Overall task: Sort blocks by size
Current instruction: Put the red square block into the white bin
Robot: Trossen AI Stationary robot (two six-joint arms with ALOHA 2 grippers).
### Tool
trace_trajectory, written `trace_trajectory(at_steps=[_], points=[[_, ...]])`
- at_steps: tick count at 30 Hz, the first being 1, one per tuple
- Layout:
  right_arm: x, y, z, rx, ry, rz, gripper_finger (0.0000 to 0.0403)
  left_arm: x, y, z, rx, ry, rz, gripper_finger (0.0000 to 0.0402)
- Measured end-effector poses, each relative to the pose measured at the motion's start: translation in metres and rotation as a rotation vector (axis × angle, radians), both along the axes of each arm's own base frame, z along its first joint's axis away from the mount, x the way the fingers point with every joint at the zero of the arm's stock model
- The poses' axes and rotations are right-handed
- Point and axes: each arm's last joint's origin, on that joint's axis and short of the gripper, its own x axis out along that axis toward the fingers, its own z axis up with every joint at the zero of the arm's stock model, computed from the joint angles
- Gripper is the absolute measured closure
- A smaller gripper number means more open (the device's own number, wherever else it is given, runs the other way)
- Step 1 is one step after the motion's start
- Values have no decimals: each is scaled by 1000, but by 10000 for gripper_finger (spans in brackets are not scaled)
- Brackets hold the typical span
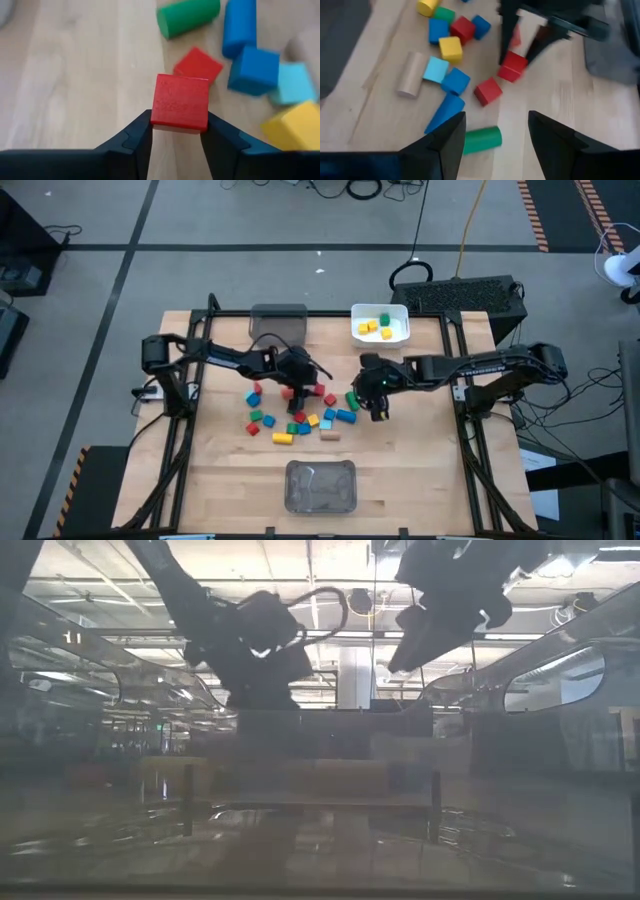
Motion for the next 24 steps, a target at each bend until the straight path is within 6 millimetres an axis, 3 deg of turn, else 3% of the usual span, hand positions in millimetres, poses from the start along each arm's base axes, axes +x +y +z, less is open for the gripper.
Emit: trace_trajectory(at_steps=[5, 9, 15, 24], points=[[10, 8, -2, -83, -48, 95, 202, -3, 8, 22, -144, -100, 36, 256], [20, 11, -7, -270, -69, 92, 202, -3, 12, 34, -242, -178, 28, 256], [33, 10, -19, -486, -41, 115, 202, -1, 12, 41, -332, -224, 12, 256], [42, 9, -19, -554, -96, 75, 183, 1, 12, 45, -366, -259, 17, 256]])
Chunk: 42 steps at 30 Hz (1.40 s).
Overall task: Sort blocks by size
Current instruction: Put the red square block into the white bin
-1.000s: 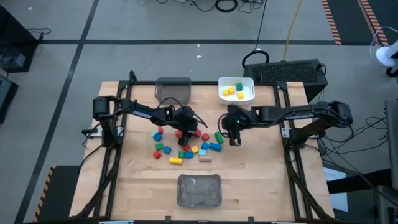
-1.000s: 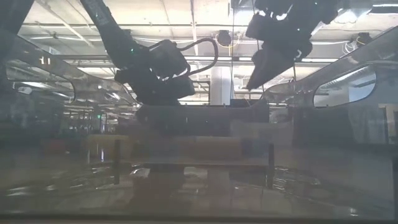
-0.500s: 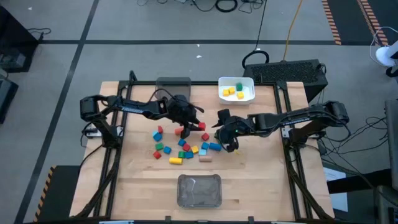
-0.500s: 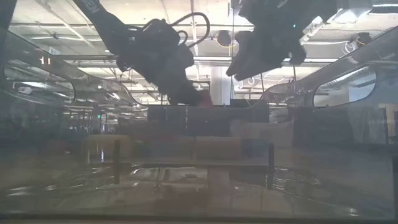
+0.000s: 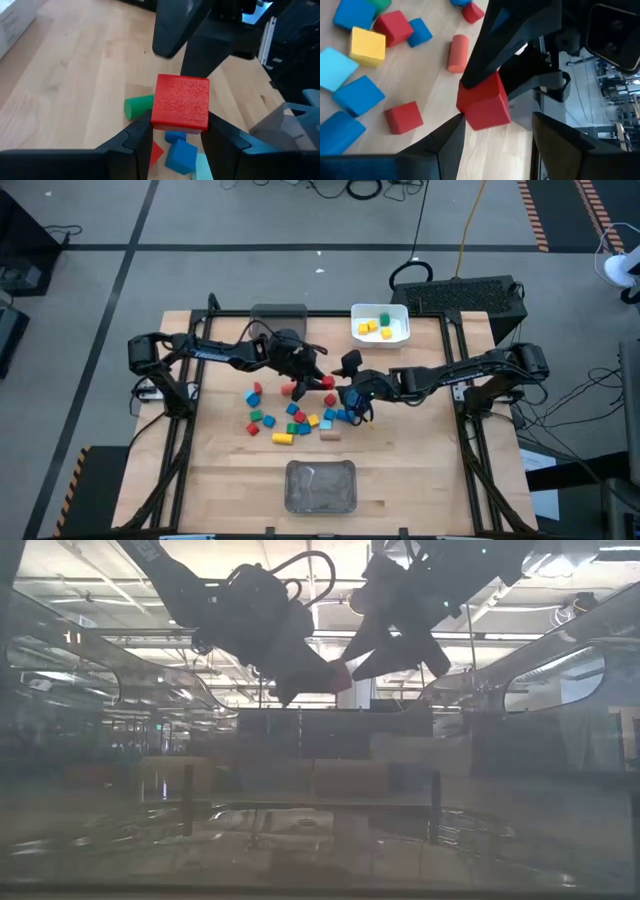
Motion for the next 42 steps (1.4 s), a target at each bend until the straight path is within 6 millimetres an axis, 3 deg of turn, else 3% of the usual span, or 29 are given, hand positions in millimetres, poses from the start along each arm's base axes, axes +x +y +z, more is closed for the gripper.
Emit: trace_trajectory(at_steps=[15, 28, 35, 42], points=[[3, 2, 3, 17, -35, 83, 175, 4, 0, 10, -60, -95, -28, 256], [4, 2, 4, 4, -40, 91, 275, 4, 0, 9, -96, -78, -17, 256], [3, 2, 4, 15, -44, 76, 276, 4, -1, 10, -216, -39, 24, 242], [3, 1, 4, 8, -46, 29, 279, 4, 0, 10, -219, -41, 21, 218]])
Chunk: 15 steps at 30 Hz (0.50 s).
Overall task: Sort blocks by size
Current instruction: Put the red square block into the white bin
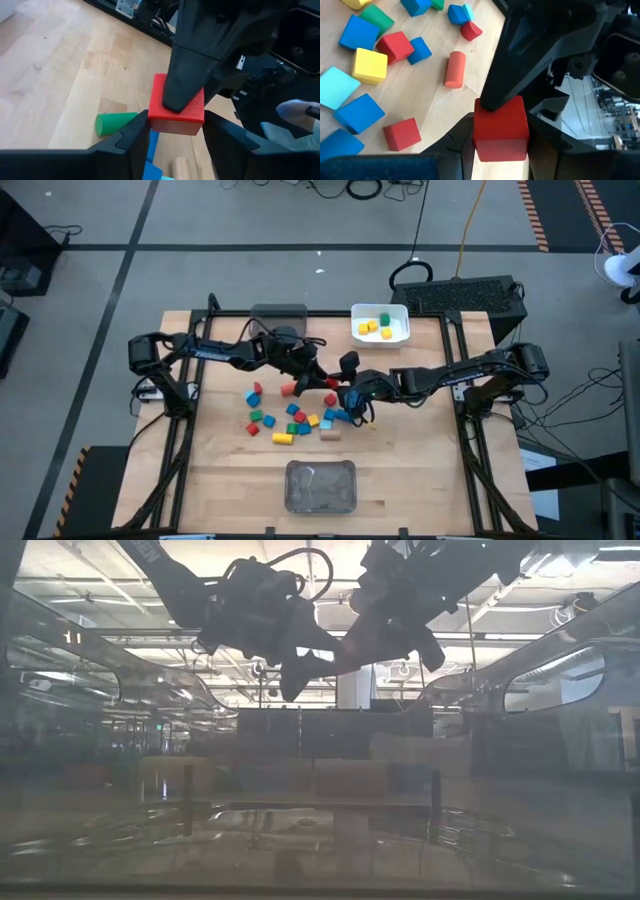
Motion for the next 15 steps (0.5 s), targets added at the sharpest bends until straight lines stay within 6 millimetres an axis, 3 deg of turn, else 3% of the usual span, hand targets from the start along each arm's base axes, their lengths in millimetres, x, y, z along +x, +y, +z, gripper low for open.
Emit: trace_trajectory(at_steps=[9, 15], points=[[-6, -4, -6, -24, 57, -134, 278, -7, 15, -3, -16, 32, 6, 177], [-15, -28, -16, 51, 144, -292, 278, -11, 27, -4, -6, 31, 45, 176]])
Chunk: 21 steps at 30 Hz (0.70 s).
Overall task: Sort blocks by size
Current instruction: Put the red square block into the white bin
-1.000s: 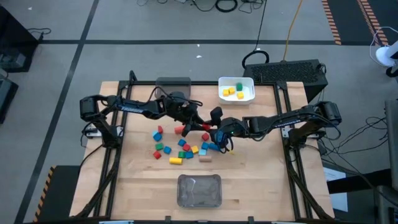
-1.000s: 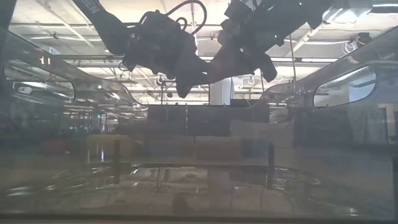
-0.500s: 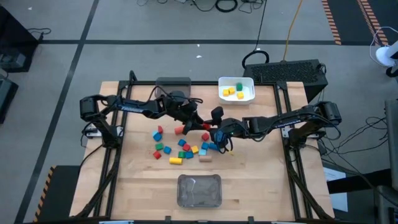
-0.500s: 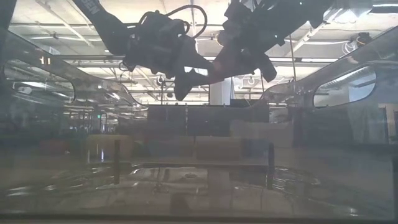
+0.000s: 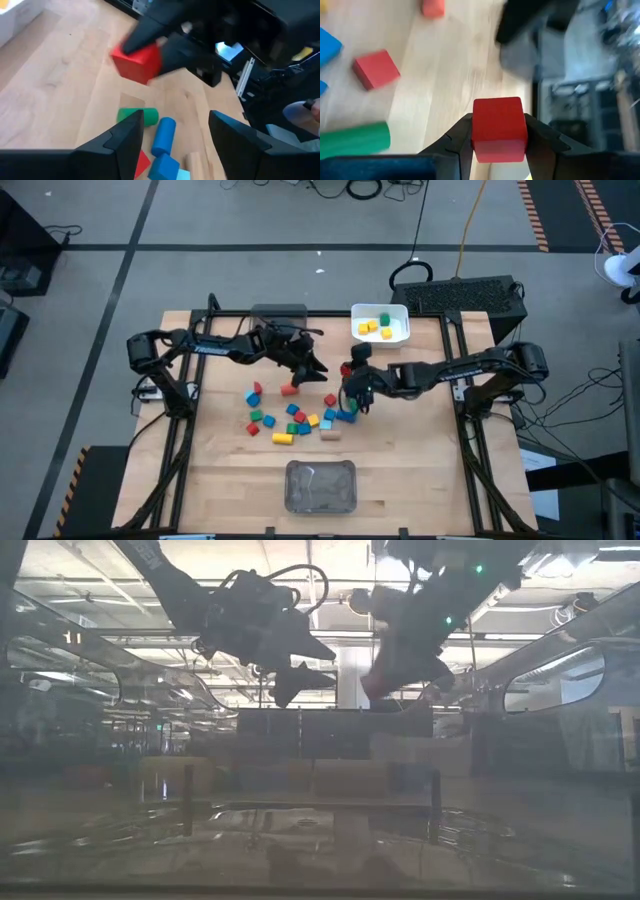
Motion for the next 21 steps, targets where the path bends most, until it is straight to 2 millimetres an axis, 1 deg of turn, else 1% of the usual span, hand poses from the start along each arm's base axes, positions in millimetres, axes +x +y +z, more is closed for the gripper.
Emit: trace_trajectory(at_steps=[4, 9, 12, 21], points=[[-10, -28, -7, 112, 40, -134, 278, 0, 2, 0, 60, -5, 31, 176], [-20, -60, -9, 179, 25, -291, 278, -2, 0, -6, 113, 41, 7, 176], [-25, -74, -10, 195, 21, -357, 277, -7, -1, -14, 138, 99, 16, 176], [-39, -109, -8, 200, -15, -484, 277, -22, -5, -39, 156, 196, 60, 176]])
